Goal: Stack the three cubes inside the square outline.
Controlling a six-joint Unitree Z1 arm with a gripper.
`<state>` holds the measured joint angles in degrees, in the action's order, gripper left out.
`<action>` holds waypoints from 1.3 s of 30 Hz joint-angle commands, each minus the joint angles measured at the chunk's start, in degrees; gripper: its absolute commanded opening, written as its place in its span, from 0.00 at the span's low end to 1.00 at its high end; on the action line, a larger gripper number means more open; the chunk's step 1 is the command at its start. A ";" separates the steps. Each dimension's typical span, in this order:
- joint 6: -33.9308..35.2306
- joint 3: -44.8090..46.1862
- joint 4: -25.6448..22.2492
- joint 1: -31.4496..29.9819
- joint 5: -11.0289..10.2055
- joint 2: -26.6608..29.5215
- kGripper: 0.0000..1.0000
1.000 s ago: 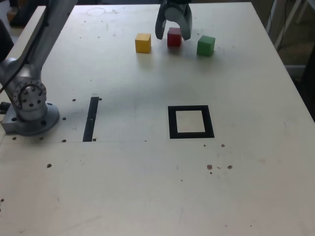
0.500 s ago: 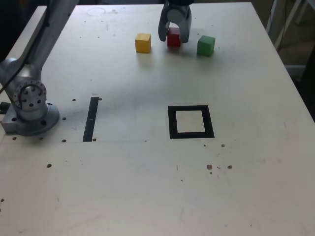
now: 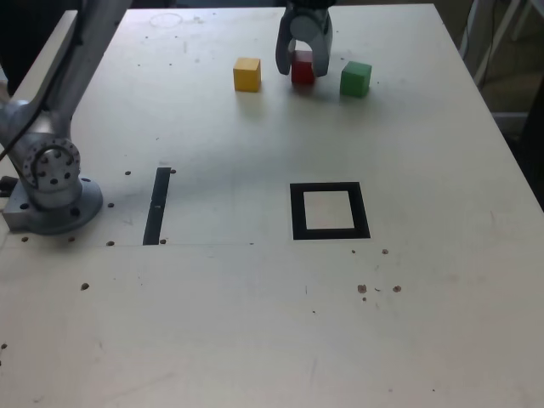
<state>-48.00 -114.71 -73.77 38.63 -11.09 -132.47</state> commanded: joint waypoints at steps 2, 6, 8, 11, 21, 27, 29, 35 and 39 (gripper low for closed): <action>0.53 -0.43 -1.26 -0.75 -0.26 3.16 0.34; 0.63 -0.57 -2.61 -1.69 -0.20 5.80 0.33; 0.66 -0.43 -3.20 -2.28 -0.15 7.40 0.33; 0.76 -0.25 -4.37 -3.18 -0.13 10.43 0.33; 3.69 5.37 -8.62 -5.84 2.53 24.06 0.33; 12.02 12.20 -9.17 -14.08 3.95 29.65 0.33; 15.12 14.01 -9.20 -17.27 4.57 30.31 0.33; 25.94 18.14 -9.31 -27.27 6.04 30.90 0.33; 34.48 19.57 -9.18 -34.15 6.24 30.44 0.33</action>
<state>-16.28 -95.29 -83.00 5.81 -4.93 -101.96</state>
